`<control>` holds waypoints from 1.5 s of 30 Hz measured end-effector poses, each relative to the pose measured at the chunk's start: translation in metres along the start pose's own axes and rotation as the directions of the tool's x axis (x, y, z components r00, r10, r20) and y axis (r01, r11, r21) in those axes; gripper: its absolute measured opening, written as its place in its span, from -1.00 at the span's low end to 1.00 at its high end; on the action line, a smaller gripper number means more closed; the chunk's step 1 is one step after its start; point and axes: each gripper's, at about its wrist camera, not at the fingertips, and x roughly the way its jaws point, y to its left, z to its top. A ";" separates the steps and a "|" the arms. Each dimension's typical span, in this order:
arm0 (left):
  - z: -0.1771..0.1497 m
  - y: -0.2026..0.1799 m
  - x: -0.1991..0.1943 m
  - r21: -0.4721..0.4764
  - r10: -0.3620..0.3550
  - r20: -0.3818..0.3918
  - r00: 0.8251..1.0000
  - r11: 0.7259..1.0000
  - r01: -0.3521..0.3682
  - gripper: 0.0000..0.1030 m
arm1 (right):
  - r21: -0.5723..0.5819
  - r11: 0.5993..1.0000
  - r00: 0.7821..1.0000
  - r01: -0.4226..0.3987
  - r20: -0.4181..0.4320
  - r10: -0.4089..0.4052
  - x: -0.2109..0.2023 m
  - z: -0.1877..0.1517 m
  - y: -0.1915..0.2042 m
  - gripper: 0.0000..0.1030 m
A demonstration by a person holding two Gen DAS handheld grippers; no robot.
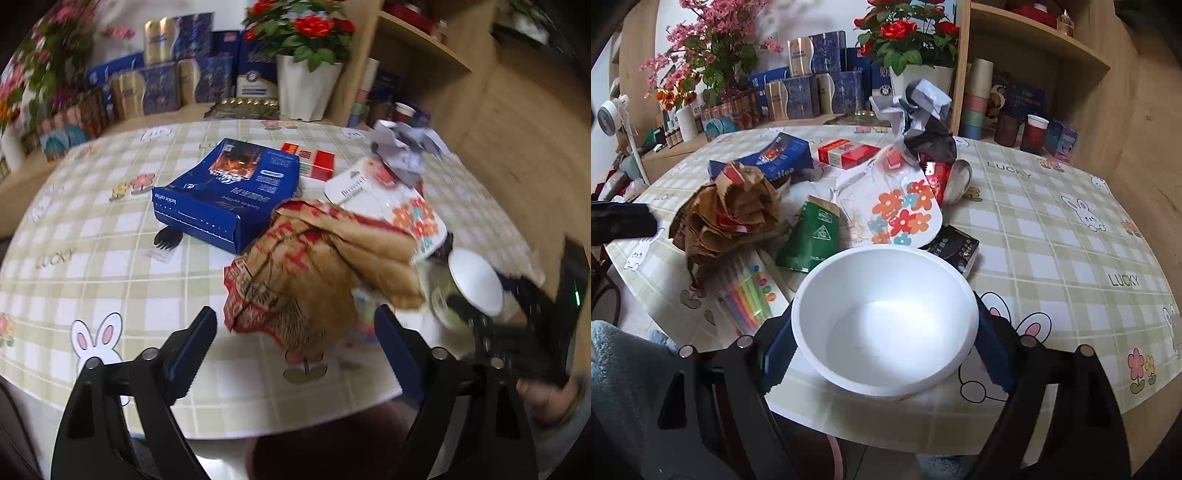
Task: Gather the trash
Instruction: 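Grasp the brown paper bag with the left gripper while the right gripper grasps the white paper cup, then carry the brown paper bag with the left gripper into the brown bin and release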
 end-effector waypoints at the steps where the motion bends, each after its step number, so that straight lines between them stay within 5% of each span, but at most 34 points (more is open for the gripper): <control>1: 0.004 0.003 0.002 -0.036 -0.007 -0.001 1.000 0.999 0.007 0.45 | 0.002 1.000 1.000 -0.004 0.003 0.004 -0.001 0.000 0.000 0.61; 6: 0.019 0.025 0.020 -0.208 -0.061 0.007 0.998 0.976 0.061 0.35 | 0.017 1.000 1.000 -0.016 0.006 0.016 -0.002 0.002 -0.001 0.60; 14: 0.030 0.025 0.053 -0.124 -0.059 -0.062 0.996 0.991 0.051 0.35 | 0.051 0.998 1.000 -0.024 0.007 0.023 -0.003 0.006 -0.009 0.58; 18: 0.028 0.033 0.069 -0.176 -0.133 -0.071 0.989 0.977 0.118 0.37 | 0.088 0.996 1.000 -0.029 0.003 0.029 -0.004 0.007 -0.014 0.58; 20: 0.028 0.040 0.072 -0.226 -0.179 -0.075 0.981 0.961 0.158 0.31 | 0.087 0.996 0.999 -0.033 0.010 0.033 -0.006 0.007 -0.014 0.57; 21: 0.028 0.041 0.070 -0.225 -0.184 -0.070 0.980 0.960 0.164 0.10 | 0.083 0.996 0.999 -0.036 0.017 0.035 -0.008 0.007 -0.014 0.56; 27: 0.030 0.029 0.043 -0.147 -0.155 -0.047 0.987 0.978 0.147 -0.13 | 0.061 0.997 0.998 -0.040 0.051 0.037 -0.021 0.012 -0.011 0.52; 37: 0.022 0.024 -0.036 -0.095 -0.113 0.075 0.991 0.988 0.120 -0.13 | 0.061 0.996 0.993 -0.069 0.098 0.063 -0.050 0.021 0.002 0.52; 45: -0.018 0.022 -0.079 -0.103 -0.115 0.086 0.990 0.987 0.124 -0.13 | 0.057 0.993 0.988 -0.102 0.125 0.094 -0.084 0.016 0.019 0.52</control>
